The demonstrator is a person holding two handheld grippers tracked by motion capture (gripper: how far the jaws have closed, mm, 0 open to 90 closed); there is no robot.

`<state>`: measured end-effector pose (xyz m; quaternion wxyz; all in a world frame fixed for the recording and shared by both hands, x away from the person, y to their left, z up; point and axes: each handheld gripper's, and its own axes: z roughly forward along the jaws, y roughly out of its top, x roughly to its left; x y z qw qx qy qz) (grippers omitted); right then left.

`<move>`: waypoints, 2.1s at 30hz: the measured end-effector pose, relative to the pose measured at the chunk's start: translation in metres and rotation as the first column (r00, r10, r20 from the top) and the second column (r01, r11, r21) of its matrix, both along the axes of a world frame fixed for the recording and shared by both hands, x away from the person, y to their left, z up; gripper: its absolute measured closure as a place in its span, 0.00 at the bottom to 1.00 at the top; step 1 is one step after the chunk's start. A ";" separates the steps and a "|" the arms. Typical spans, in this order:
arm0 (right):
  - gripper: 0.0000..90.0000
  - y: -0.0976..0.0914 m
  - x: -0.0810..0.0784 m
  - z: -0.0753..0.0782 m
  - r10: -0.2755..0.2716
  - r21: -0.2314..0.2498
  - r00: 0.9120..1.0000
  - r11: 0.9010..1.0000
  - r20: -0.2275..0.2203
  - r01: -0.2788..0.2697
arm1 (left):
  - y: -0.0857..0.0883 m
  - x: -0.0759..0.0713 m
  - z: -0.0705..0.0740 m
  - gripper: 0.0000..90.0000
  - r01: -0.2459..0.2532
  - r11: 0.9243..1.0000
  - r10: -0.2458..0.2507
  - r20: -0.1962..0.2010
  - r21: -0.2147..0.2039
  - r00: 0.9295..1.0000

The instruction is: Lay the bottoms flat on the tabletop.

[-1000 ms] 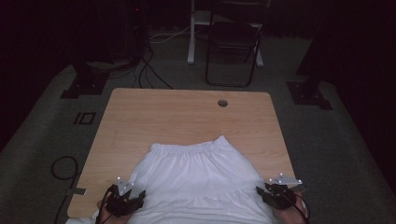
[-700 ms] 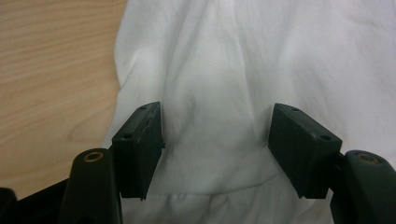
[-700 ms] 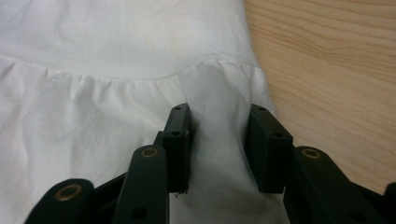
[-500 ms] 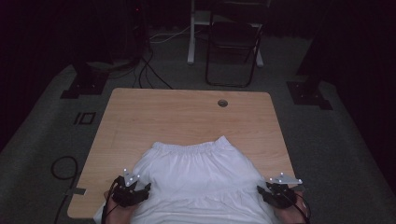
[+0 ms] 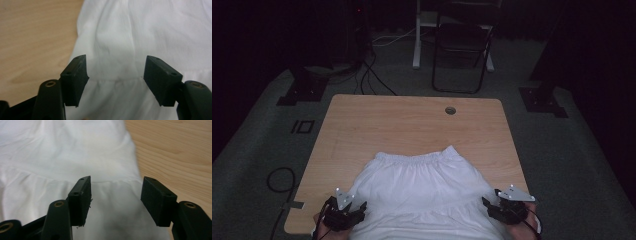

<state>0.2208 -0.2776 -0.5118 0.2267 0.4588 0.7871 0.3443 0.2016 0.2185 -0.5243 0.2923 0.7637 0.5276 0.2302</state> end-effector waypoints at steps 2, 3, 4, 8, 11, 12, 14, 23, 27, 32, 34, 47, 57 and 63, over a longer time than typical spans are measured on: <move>0.44 0.004 0.001 -0.003 0.017 -0.012 1.000 1.000 -0.015 -0.018 | -0.001 -0.003 -0.005 0.37 0.011 1.000 -0.011 -0.012 -0.004 1.000; 0.44 0.006 0.003 -0.006 0.022 -0.023 0.999 0.999 -0.026 -0.022 | -0.002 -0.003 -0.007 0.36 0.016 1.000 -0.016 -0.016 0.000 1.000; 0.44 0.006 0.003 -0.006 0.022 -0.023 0.999 0.999 -0.026 -0.022 | -0.002 -0.003 -0.007 0.35 0.016 1.000 -0.016 -0.016 0.000 1.000; 0.42 0.012 0.007 -0.019 0.004 -0.039 0.998 0.999 -0.068 -0.007 | -0.009 -0.004 -0.014 0.32 0.028 0.999 -0.027 -0.035 0.023 0.999; 0.41 0.014 0.010 -0.024 -0.001 -0.065 0.997 0.998 -0.076 -0.004 | -0.006 -0.001 -0.015 0.32 0.019 1.000 -0.019 -0.049 -0.015 0.999; 0.41 0.016 0.011 -0.025 -0.003 -0.073 0.997 0.997 -0.073 -0.002 | -0.006 0.001 -0.016 0.32 0.018 1.000 -0.019 -0.042 -0.017 0.999; 0.41 0.018 0.013 -0.027 -0.006 -0.091 0.998 0.996 -0.060 0.001 | -0.006 0.005 -0.015 0.33 0.012 1.000 -0.012 -0.045 -0.015 0.999; 0.43 0.019 0.034 -0.029 -0.049 -0.087 0.998 0.995 -0.031 0.046 | -0.007 0.033 -0.017 0.33 0.003 1.000 -0.004 -0.019 -0.023 1.000; 0.43 0.020 0.053 -0.030 -0.072 -0.083 0.997 0.994 -0.021 0.070 | -0.007 0.065 -0.019 0.33 -0.017 0.999 0.017 0.008 -0.030 1.000; 0.44 0.020 0.071 -0.029 -0.092 -0.083 0.996 0.992 -0.020 0.090 | -0.008 0.088 -0.020 0.33 -0.026 0.999 0.027 0.026 -0.038 0.999; 0.44 0.020 0.079 -0.030 -0.097 -0.084 0.995 0.992 -0.016 0.096 | -0.008 0.098 -0.020 0.33 -0.031 0.999 0.032 0.032 -0.039 0.999; 0.46 0.021 0.120 -0.026 -0.130 -0.120 0.991 0.985 -0.023 0.126 | -0.004 0.146 -0.020 0.33 -0.047 0.998 0.048 0.043 -0.029 0.998; 0.48 0.021 0.165 -0.026 -0.161 -0.118 0.987 0.980 -0.023 0.158 | -0.006 0.184 -0.020 0.33 -0.078 0.997 0.080 0.052 -0.027 0.995; 0.48 0.023 0.191 -0.026 -0.180 -0.108 0.983 0.978 -0.022 0.177 | -0.008 0.213 -0.019 0.33 -0.104 0.994 0.105 0.038 -0.047 0.994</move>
